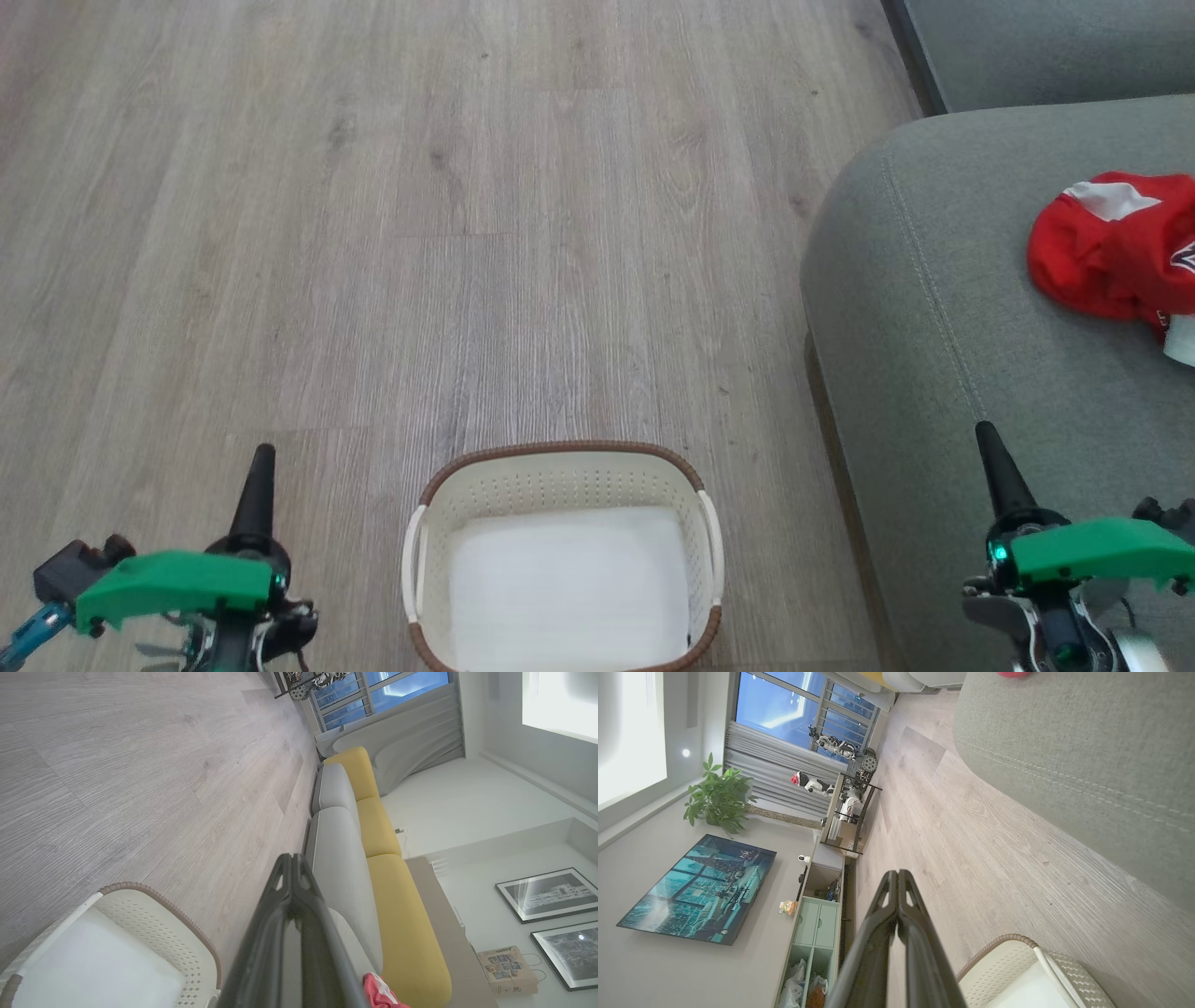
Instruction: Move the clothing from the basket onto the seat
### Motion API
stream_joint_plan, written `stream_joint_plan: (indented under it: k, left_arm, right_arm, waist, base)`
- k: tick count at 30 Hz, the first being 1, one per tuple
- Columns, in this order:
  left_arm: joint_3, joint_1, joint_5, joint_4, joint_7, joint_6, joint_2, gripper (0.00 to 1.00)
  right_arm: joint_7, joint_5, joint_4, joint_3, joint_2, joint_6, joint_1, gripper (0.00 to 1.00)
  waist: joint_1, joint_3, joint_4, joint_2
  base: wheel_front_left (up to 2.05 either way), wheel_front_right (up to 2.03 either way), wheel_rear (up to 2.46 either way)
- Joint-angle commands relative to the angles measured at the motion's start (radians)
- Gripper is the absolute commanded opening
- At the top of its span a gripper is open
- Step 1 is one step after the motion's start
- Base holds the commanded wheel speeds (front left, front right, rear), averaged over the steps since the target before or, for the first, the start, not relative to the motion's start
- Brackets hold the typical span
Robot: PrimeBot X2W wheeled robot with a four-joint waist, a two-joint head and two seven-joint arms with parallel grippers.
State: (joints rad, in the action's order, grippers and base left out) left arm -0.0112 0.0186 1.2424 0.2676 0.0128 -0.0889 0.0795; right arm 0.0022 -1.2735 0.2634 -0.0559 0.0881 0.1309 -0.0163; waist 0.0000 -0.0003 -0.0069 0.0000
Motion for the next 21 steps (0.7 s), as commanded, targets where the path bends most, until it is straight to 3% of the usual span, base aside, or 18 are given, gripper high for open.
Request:
stream_joint_plan:
  k: [1,21]
  left_arm:
    - [-0.033,0.06,0.02,-0.026,0.006,-0.01,0.003,0.0]
    - [-0.076,0.078,0.23,-0.024,0.064,-0.029,-0.017,0.0]
  right_arm:
    - [0.007,-0.021,-0.031,0.009,-0.001,0.0,-0.06,0.0]
    - [0.066,-0.217,-0.024,-0.026,-0.019,0.0,-0.079,0.0]
  waist:
    - [0.0,0.0,0.0,0.0]
    - [0.0,0.002,0.004,0.0]
  base:
    - [0.0,0.0,0.0]
    - [0.0,0.0,0.0]
